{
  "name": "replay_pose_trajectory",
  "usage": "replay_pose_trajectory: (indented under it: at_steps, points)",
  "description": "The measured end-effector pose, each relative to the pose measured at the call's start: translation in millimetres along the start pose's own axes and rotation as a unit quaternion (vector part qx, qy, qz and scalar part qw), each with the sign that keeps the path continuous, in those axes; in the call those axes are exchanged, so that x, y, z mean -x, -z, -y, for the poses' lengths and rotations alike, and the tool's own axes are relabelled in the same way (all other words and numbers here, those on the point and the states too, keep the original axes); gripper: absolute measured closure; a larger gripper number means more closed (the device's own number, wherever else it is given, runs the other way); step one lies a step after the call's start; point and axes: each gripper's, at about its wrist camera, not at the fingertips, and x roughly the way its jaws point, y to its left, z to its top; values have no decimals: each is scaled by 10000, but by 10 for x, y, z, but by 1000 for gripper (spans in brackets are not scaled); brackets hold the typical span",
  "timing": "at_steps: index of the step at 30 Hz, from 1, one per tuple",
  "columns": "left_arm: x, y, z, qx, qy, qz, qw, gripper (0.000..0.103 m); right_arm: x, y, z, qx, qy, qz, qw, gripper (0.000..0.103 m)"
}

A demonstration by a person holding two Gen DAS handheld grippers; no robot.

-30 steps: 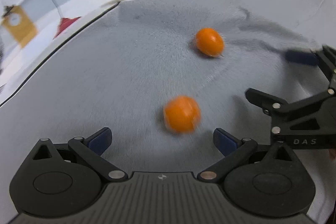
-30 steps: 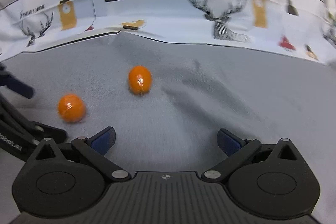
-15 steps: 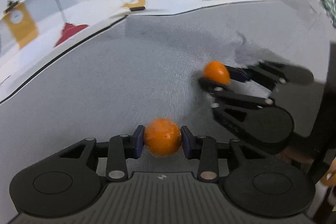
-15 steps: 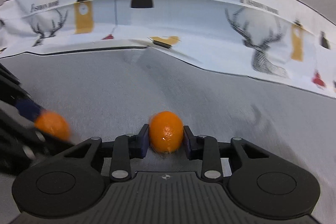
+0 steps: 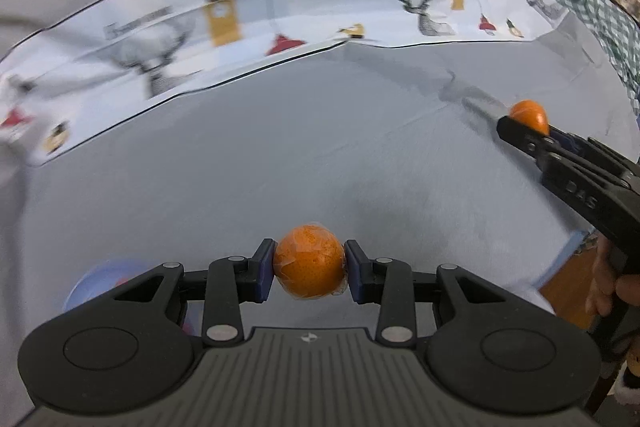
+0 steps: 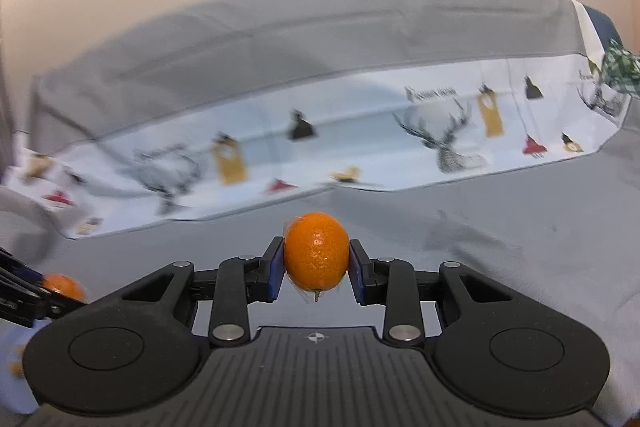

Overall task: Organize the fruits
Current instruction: 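Grasp an orange kumquat with the left tool while the right tool grasps another, then carry both orange kumquats to the blue plate and open both tools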

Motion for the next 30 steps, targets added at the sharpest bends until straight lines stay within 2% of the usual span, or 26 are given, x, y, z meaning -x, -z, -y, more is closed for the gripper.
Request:
replay_pose_trajectory:
  at_steps: [6,9,16,20,30]
  points:
    - [816,753,-342,479,-391,-100,9980,62,762,88,-547,-154,-965,-269,9948,69]
    - [1152,1129,-509,775,-404,-57,9962,62,1049,193,-851,-129,-1490,-523,9874,69]
    - [1752,1764,-690,1194,-783,352,9891,63,1632,472,-1589,479,-2303,-868,9681,69]
    - [2000,1995,-742,1364,-940,619,9842,63,1914,607,-1912,1109,-2447,-889,9591,69]
    - [2293,2181,-787,1472,-776,1071,9802,62,2222,599,-2108,1456,-2139,-668,9636,69]
